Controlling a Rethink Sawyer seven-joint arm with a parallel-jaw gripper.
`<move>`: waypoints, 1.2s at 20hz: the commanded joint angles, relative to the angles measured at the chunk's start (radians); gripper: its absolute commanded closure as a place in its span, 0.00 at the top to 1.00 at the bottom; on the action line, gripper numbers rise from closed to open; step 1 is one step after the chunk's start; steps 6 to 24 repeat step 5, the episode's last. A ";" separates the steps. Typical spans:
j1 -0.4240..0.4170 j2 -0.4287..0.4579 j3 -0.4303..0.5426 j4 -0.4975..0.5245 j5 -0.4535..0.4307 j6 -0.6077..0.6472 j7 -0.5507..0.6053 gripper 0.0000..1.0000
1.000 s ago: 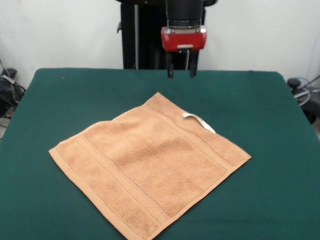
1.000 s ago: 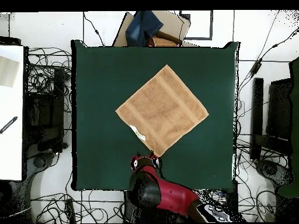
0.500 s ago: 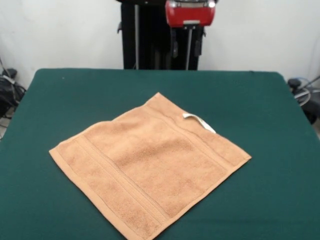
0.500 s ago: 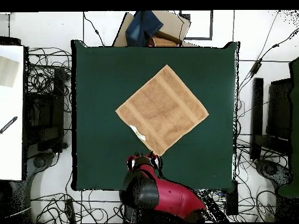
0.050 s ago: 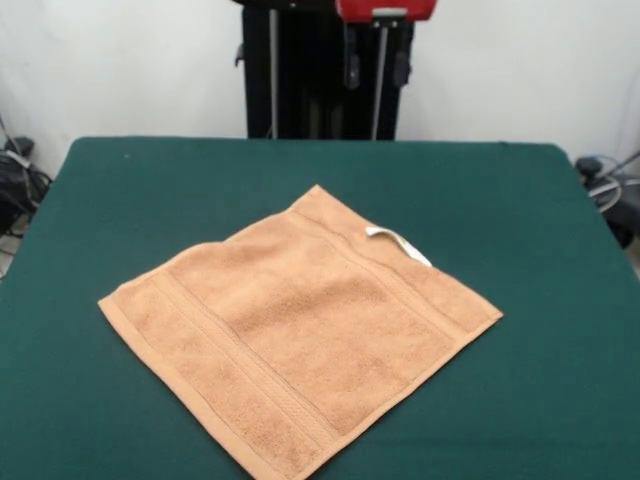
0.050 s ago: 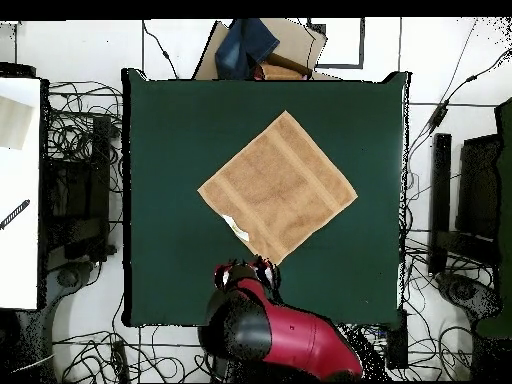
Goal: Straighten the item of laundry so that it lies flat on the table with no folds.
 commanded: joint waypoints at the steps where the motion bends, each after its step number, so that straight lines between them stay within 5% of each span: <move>1: 0.027 -0.049 -0.027 -0.071 0.060 0.139 0.213 1.00; 24: 0.019 -0.051 -0.021 -0.076 0.059 0.157 0.210 1.00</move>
